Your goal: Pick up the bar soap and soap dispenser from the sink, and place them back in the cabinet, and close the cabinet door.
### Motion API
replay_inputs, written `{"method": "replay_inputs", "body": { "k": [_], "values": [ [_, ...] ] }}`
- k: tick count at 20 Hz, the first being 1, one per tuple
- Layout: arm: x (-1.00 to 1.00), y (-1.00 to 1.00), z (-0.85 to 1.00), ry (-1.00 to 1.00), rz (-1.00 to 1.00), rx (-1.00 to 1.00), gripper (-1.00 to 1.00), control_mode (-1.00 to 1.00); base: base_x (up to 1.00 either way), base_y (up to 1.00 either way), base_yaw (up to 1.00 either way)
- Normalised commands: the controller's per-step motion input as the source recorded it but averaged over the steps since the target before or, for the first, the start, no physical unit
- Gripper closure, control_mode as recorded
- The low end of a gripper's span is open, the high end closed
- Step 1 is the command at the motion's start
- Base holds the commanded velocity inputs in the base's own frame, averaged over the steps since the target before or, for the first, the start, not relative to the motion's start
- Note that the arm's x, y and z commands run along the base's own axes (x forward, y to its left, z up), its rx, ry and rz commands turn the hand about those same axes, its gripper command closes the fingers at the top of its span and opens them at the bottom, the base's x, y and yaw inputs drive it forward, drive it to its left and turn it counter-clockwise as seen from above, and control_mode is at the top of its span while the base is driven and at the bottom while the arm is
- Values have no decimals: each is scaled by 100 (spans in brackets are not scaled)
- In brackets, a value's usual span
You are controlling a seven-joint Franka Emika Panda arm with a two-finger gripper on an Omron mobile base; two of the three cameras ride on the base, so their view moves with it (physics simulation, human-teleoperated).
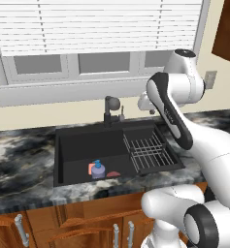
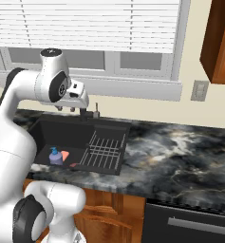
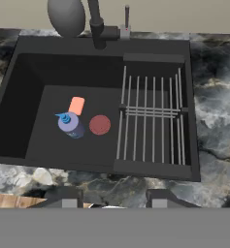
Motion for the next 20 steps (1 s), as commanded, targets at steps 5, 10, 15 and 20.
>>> {"method": "replay_inputs", "body": {
  "k": [5,10,15,20],
  "values": [
    [0,0,0,0,0,0,-100,-100,0,0,0],
    [0,0,0,0,0,0,-100,-100,0,0,0],
    [0,0,0,0,0,0,-100,-100,0,0,0],
    [-1,3,0,0,0,0,-100,-100,0,0,0]
  ]
}}
